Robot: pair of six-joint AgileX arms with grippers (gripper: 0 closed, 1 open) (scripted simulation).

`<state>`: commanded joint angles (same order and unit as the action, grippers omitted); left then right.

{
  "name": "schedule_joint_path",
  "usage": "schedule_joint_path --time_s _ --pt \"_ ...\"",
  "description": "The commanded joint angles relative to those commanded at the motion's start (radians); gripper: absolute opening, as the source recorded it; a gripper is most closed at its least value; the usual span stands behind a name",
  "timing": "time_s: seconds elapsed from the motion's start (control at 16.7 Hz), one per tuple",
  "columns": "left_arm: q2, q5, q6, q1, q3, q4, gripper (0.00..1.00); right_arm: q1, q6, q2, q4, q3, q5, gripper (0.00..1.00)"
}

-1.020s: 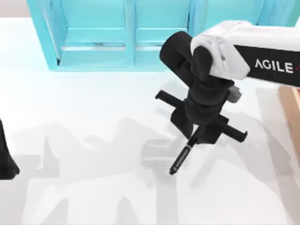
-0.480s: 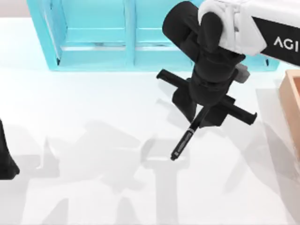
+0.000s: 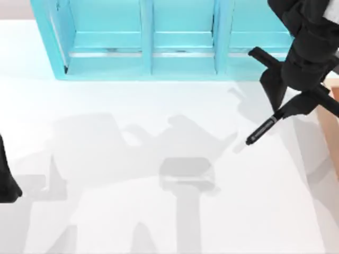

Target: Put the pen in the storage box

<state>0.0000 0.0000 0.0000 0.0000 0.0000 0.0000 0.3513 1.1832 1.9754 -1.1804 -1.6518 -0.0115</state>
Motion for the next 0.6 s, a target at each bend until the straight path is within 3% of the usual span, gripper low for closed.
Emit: schedule_joint_path --time_s 0.36,0.6 --pt "0.000 0.000 0.000 0.000 0.000 0.000 1.00 -0.543 -0.067 -0.071 -0.035 0.072 -0.009 0.00" --pt "0.000 0.000 0.000 0.000 0.000 0.000 1.00 -0.798 -0.108 -0.123 -0.044 0.109 -0.020 0.00"
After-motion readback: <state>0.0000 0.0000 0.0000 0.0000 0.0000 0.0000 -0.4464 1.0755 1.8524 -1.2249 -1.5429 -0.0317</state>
